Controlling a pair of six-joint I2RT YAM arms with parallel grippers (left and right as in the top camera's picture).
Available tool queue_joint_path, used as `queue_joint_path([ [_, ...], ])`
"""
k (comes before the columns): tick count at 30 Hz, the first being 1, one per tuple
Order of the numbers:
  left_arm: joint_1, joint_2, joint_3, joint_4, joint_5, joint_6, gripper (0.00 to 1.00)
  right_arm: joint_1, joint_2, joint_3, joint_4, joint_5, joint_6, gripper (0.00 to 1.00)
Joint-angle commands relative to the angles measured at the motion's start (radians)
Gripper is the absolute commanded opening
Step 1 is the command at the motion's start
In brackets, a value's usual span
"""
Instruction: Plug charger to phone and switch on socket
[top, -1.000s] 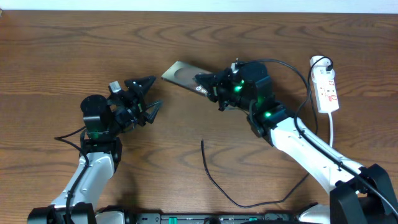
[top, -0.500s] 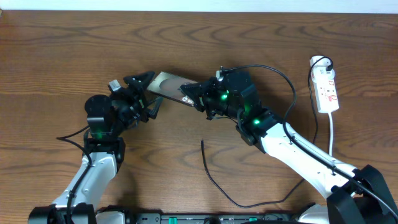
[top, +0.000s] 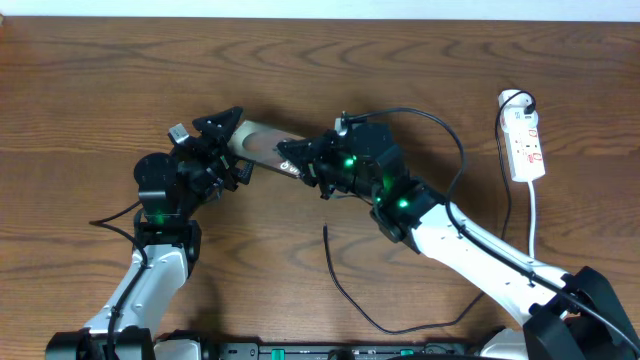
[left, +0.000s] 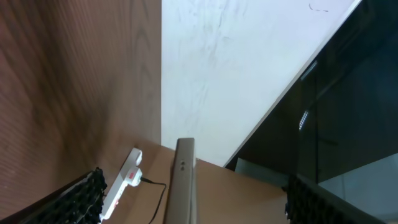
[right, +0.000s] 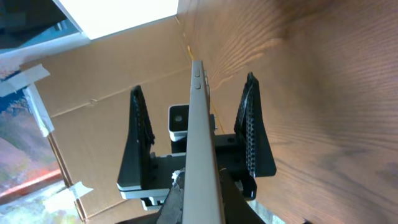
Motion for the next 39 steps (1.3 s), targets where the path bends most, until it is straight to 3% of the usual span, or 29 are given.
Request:
queue_joint_path([
  [1,-0.004,-0.009,-0.001,0.005,-0.008,-0.006,0.87,0.008,-0.003,0.016,0.014,0.016,0.014,0.01],
  [6,-0.004,-0.009,-0.001,0.005,-0.001,-0.006,0.79,0.016,-0.003,0.016,0.014,0.018,0.013,0.01],
  [11,-0.004,-0.009,-0.001,0.005,-0.001,-0.006,0.56,0.021,-0.003,0.016,0.012,0.021,0.010,0.01],
  [17,-0.004,-0.009,-0.001,0.005,0.009,-0.005,0.52,0.024,-0.003,0.016,0.010,0.030,0.010,0.01],
  [28,-0.004,-0.009,-0.001,0.005,0.021,-0.005,0.29,0.024,-0.003,0.016,-0.010,0.043,0.010,0.01],
  [39,-0.004,-0.009,-0.001,0.005,0.021,0.005,0.28,0.032,-0.003,0.016,-0.008,0.043,0.010,0.01],
])
